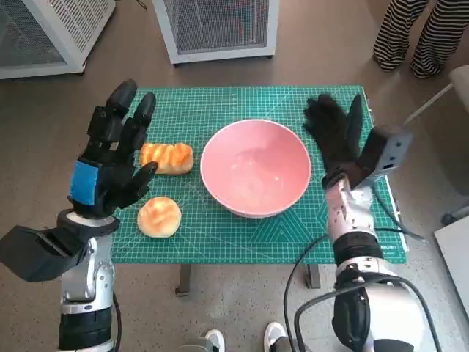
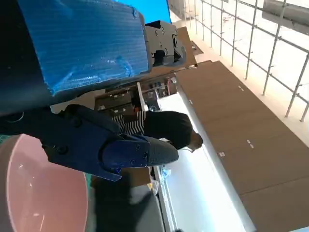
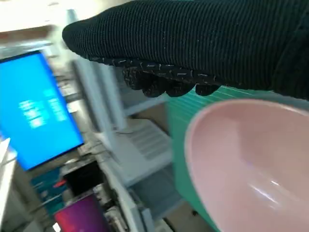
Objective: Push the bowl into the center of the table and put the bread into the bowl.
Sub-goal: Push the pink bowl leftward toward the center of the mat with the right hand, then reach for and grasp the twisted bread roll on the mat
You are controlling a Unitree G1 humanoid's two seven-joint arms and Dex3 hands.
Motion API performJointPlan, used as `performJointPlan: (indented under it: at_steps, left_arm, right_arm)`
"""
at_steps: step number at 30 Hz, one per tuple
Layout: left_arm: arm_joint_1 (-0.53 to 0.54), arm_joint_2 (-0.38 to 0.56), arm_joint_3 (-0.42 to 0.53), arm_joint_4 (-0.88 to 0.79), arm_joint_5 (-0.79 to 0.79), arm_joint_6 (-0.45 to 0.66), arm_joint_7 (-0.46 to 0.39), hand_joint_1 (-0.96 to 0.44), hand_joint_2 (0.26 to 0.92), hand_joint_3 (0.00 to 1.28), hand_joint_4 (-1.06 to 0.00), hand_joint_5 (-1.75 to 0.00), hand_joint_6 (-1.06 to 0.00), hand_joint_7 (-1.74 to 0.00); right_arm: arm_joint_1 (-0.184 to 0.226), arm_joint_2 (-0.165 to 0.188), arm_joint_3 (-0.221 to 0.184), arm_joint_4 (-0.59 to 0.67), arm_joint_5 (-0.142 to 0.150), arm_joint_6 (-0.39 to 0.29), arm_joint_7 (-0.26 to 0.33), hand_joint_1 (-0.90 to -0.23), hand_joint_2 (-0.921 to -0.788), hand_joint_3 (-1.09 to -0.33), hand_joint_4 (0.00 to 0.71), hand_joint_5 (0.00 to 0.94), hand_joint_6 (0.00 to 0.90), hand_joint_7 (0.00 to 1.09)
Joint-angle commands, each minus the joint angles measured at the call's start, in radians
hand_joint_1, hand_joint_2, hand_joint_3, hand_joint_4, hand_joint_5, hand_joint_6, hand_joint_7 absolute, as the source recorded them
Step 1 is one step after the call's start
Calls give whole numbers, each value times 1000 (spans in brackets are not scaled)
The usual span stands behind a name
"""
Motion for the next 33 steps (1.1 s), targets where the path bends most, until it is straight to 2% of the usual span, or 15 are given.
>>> performJointPlan:
  at_steps: [1,6,10,15,17,20,24,30,33]
  left_arm:
    - [-32,22,4,18,18,7,8,-683,921,319,-202,-7,-16,-397]
    - [-59,38,7,44,27,6,11,-680,921,323,-203,-7,-22,-398]
    - [-94,66,5,70,63,5,23,-685,921,325,-200,-4,-31,-401]
    - [-133,114,-5,90,124,30,34,-713,921,328,-182,-1,-29,-398]
    - [-147,143,-13,94,153,51,29,-720,921,329,-157,0,-17,-384]
    - [-171,216,-38,85,220,117,10,-714,921,299,-92,-1,-6,-311]
    - [-196,314,-88,56,349,223,-3,-663,921,161,-18,1,-4,-155]
    - [-255,417,-217,-8,603,452,-27,-637,843,34,-1,1,0,-20]
    - [-295,428,-267,1,657,524,-62,-525,768,16,0,1,-1,-7]
  right_arm:
    - [27,-22,33,-54,-13,-158,96,-518,-921,-787,139,5,0,500]
    - [58,-29,48,-125,5,-307,184,-568,-921,-765,177,18,3,534]
    - [103,-19,59,-259,70,-405,300,-576,-921,-753,196,24,10,554]
    - [152,-17,88,-383,119,-467,367,-580,-921,-745,204,24,6,564]
    - [164,-24,95,-411,138,-472,387,-578,-921,-744,206,23,5,566]
    - [182,-33,97,-450,184,-449,429,-581,-921,-740,208,23,4,568]
    - [212,-37,105,-513,222,-396,446,-589,-921,-723,209,20,4,573]
    - [254,-43,114,-602,242,-337,440,-595,-921,-702,211,18,13,579]
    - [270,-44,120,-640,238,-318,425,-596,-921,-697,213,17,17,579]
